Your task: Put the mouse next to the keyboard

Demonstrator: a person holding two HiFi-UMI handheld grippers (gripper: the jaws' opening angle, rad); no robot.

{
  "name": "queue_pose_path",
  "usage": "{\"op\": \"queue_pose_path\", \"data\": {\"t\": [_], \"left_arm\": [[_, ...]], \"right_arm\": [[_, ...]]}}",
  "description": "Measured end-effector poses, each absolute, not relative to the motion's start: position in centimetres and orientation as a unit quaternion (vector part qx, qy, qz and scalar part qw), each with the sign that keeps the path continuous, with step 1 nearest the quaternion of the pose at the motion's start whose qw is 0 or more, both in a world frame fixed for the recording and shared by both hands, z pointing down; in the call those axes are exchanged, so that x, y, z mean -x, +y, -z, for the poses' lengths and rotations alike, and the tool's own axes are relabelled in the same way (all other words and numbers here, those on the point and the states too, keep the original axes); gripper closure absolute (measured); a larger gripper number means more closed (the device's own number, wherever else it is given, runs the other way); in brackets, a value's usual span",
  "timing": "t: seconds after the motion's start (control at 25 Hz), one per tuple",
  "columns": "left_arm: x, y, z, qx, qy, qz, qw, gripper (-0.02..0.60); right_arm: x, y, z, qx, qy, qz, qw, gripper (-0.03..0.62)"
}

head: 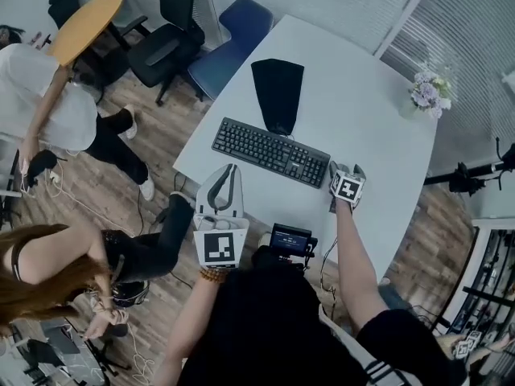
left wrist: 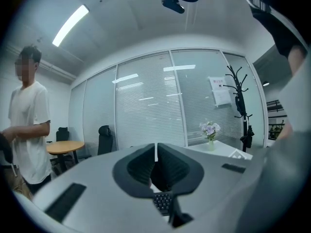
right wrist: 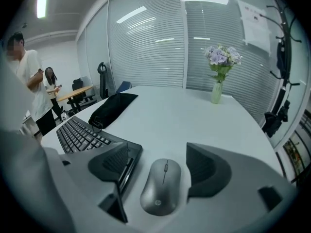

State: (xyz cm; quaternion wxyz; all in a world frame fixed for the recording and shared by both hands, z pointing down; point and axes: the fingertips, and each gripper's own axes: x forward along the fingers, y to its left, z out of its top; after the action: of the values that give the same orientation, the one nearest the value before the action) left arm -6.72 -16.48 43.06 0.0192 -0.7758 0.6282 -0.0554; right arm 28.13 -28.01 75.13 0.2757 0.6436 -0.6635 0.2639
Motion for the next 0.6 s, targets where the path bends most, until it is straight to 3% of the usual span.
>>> {"op": "queue_pose_path", "data": {"t": [0.6], "left_arm": [[5.9,-17.0,-42.5,0.788,0.613,0.053,0.028,0.568]], "right_arm": [[-25.6,-29.4,-69.1,-0.637,-0.703,-0.213,0.232,0.226]]}}
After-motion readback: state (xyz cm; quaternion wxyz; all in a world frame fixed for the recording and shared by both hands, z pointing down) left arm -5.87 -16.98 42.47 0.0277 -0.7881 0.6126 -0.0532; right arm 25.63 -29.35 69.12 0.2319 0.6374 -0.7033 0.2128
